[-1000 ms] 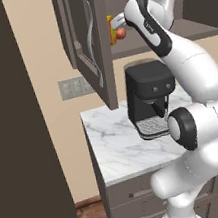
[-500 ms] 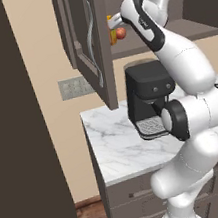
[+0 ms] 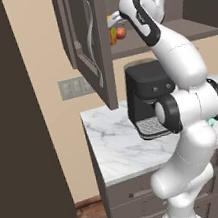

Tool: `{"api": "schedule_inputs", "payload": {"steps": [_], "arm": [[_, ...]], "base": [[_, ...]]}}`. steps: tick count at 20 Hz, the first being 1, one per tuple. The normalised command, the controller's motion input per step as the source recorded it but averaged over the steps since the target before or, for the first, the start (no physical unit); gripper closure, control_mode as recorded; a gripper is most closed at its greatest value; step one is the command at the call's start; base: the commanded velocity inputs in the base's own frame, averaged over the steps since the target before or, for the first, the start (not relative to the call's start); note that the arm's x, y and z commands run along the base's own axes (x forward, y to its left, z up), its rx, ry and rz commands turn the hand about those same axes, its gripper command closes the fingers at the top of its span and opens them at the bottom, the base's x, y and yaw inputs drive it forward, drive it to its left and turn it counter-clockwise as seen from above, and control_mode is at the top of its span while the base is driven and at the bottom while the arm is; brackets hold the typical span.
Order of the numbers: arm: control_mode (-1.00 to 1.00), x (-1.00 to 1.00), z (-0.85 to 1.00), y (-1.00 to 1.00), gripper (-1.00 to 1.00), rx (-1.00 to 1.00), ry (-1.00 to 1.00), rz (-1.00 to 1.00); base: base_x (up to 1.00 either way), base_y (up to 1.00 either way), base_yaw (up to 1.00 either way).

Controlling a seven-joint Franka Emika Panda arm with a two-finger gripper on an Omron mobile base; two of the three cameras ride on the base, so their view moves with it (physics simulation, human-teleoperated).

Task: Pick the syrup bottle and honey bottle from the cabinet and place them next to the mug.

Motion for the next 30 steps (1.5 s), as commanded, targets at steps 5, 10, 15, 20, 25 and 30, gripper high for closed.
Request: {"api": "schedule_inputs", "payload": {"steps": [5,10,15,20,25,30], "arm": [[-1.0,0.25,-0.16,0.0,-1.0,0.0,0.0,0.02],[-1.0,0.37,-0.17,-0.01,-1.0,0.0,0.0,0.01],[-1.0,0.32,-0.01,-0.01,-1.0,0.0,0.0,0.02],[-1.0,0.16,0.0,0.0,-1.0,0.0,0.0,0.03],[-1.0,0.08,0.0,0.0,-1.0,0.0,0.0,0.02],[-1.0,0.0,0.0,0.0,-1.0,0.0,0.0,0.01]], "base": [[0.0,0.0,0.0],[0.0,0.0,0.0],[0.0,0.0,0.0],[0.0,0.0,0.0],[0.0,0.0,0.0],[0.0,0.0,0.0]]}}
